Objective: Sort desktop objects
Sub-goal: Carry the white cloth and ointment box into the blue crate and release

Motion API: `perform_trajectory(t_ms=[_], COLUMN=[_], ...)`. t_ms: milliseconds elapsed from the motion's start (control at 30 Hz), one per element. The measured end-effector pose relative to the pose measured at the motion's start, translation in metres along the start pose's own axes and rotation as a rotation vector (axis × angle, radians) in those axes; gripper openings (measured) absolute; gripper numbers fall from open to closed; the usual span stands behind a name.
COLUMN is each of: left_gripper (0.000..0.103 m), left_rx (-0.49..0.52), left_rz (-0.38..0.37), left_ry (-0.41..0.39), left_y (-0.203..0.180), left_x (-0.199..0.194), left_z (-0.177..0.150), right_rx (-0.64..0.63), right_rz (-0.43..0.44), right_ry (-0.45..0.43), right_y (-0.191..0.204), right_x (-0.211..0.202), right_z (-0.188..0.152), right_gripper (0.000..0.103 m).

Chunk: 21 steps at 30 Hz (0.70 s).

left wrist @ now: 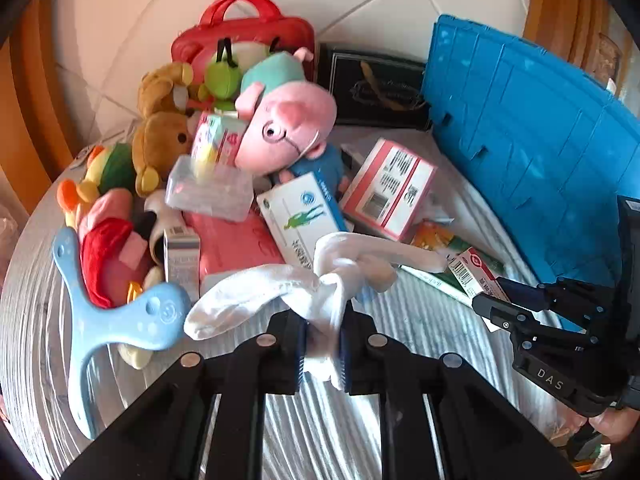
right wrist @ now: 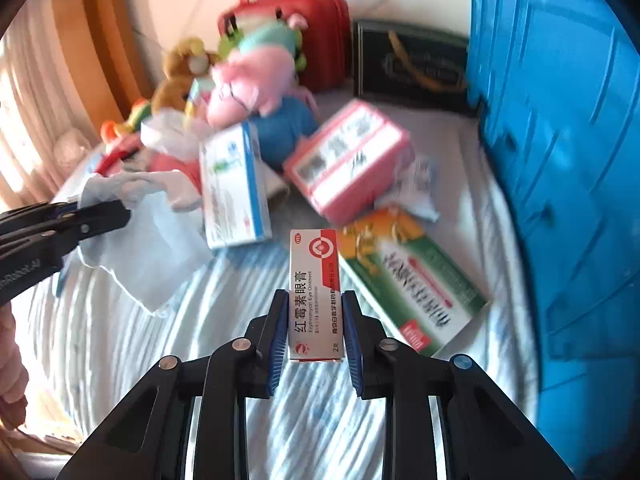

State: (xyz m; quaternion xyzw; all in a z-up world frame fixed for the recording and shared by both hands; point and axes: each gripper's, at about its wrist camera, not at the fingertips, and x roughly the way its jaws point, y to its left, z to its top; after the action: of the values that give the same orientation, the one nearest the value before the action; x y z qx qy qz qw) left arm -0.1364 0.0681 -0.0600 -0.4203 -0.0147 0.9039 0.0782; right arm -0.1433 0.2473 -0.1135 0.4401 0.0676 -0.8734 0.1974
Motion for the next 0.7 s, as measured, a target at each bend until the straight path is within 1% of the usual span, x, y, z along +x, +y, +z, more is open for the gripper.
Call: perform_trajectory(t_ms=[100,200,300,400,433,533,600,700], left_gripper=[0.013,0.013,0.013,0.013,0.013,0.013,0.013,0.013], left_rx=[0.018,0.052,0.076,0.085,0.088,0.086,0.097,0.128], left_rz=[-0.029,-0.014,0.009,-0.032,-0.053,-0.073,-0.104,-0.182], left_ry=[-0.062,-0.129,-0.203,-0.257,-0.273,-0.318,-0.352,-0.384], left_y=[-0.011,-0.024,-0.044,-0.068,-0.078,-0.112,-0.139,-0.184], left_x=[-0.026,-0.053,-0.079,-0.104,-0.112,-0.132,-0.147,-0.164], left_z=[0.015,0.030,0.052,0.075,0.084,0.111,0.128,0.151], right_rx=[-0.002,-0.012,-0.027,-0.029,-0.021,0.004,0.011,0.027], right_rz=[-0.017,-0.047,-0.054,-0.090,-0.091,-0.103,-0.137,-0.221], right_ry=[-0.059,-0.143,-0.255,-0.350,-0.374,-0.433,-0.459,-0.450], right_y=[0.002,0.002,-0.003,-0.016,-0.022,-0.049,-0.074,-0.119], right_x=[-0.035,-0.080,-0.128,-0.177,-0.192,-0.238,-0.264,-0.288], right_z=[0.017,0.028,0.040,0.053,0.055,0.063,0.067,0.072], right_gripper=[0.026,0.026,0.026,0.026,0.026,0.026,0.026,0.026])
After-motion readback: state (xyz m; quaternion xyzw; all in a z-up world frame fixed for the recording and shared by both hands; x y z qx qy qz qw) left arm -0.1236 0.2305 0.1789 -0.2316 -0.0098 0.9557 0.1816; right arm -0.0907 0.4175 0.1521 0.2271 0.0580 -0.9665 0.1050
